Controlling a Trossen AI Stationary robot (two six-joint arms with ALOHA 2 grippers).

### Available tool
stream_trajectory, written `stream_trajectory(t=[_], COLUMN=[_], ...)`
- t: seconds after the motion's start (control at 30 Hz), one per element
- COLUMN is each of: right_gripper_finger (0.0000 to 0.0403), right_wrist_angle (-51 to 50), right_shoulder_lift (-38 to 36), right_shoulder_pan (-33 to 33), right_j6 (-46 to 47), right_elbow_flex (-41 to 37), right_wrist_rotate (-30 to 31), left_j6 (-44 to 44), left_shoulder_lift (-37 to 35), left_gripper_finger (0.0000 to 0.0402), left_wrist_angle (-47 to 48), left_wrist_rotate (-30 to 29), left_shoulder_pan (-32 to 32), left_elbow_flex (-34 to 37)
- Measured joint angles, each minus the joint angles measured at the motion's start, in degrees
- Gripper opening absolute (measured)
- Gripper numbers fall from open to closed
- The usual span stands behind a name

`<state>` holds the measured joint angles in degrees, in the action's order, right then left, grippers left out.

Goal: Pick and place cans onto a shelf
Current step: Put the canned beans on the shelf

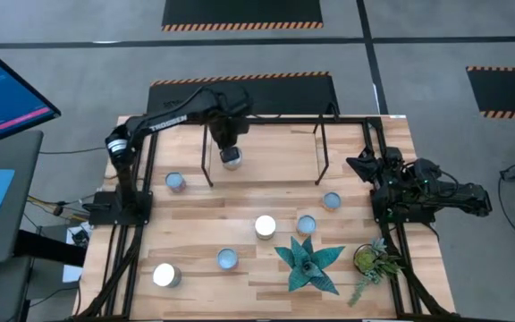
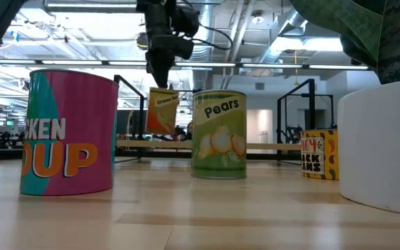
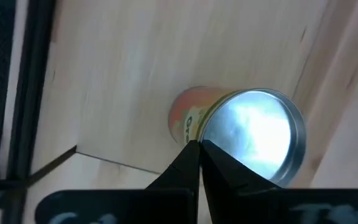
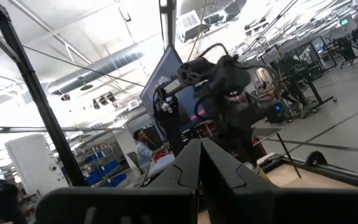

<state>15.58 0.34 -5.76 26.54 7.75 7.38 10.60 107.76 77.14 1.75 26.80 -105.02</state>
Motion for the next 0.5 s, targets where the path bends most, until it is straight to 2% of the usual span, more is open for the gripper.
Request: stream_trajectory(t=[0.3,0.5], right_gripper_finger=[0.0038,0.0038], right_wrist_angle=[-0.01,-0.01], right_shoulder_lift=[0.0,0.0], right_shoulder_pan=[0.0,0.0], right_j6=[-0.01,0.01], right_elbow_flex=[0.0,0.0], right_wrist_rotate=[0.0,0.02], left_j6=[7.32,7.79], left_shoulder_lift=[2.17,2.15], left_gripper_finger=[0.0,0.0], left_wrist_angle=[2.87,4.2], left_wrist_rotate=[2.55,2.48], left_shoulder_pan=[1.16,1.18], left_elbow_flex=[-0.63,-0.63])
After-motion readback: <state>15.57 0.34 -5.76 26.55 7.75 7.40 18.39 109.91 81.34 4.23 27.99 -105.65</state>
